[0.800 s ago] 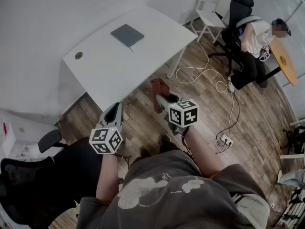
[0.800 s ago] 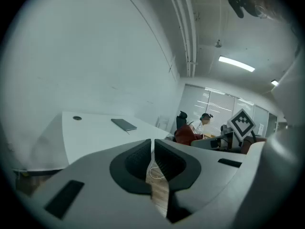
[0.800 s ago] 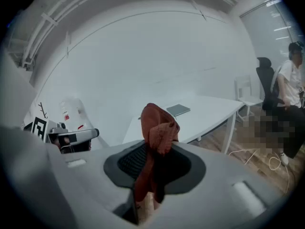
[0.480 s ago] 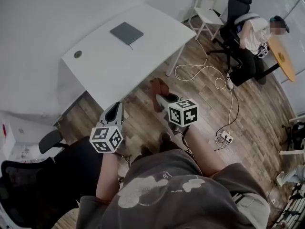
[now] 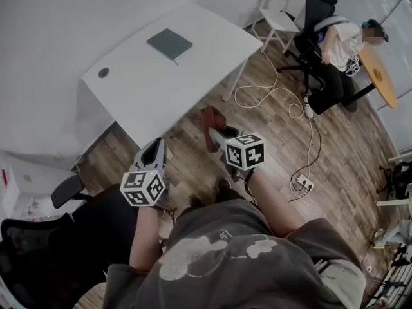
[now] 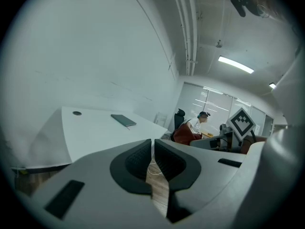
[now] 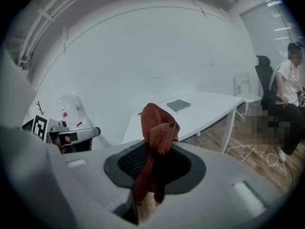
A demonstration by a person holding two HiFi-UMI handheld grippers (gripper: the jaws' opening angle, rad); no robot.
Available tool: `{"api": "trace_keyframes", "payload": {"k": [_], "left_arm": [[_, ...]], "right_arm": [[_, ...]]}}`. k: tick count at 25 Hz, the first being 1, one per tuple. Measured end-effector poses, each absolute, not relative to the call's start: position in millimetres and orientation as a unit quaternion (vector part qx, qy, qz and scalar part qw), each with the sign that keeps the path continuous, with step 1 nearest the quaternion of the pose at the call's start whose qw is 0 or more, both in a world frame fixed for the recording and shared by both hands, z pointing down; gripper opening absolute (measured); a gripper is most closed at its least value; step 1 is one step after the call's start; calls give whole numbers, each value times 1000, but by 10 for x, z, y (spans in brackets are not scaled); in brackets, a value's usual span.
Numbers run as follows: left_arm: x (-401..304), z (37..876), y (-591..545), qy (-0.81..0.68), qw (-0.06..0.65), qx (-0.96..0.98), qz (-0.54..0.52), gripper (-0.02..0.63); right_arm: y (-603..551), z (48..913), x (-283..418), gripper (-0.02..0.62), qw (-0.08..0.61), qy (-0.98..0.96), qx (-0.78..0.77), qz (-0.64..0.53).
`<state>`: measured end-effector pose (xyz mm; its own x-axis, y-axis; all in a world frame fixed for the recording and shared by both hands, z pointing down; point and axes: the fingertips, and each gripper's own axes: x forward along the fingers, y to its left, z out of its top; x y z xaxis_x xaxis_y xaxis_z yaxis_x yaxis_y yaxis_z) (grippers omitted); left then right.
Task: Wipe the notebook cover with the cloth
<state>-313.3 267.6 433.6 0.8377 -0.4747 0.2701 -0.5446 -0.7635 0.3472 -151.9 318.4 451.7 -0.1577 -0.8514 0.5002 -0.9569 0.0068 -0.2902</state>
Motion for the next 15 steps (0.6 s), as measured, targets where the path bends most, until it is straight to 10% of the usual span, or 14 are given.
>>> {"api": "trace_keyframes", "payload": {"k": [15], "left_arm": [[-3154,4470,2581,-295,223,925,84,20]], "right_arm": [[3074,4673,-1418,103,96,-707,636,294]]}}
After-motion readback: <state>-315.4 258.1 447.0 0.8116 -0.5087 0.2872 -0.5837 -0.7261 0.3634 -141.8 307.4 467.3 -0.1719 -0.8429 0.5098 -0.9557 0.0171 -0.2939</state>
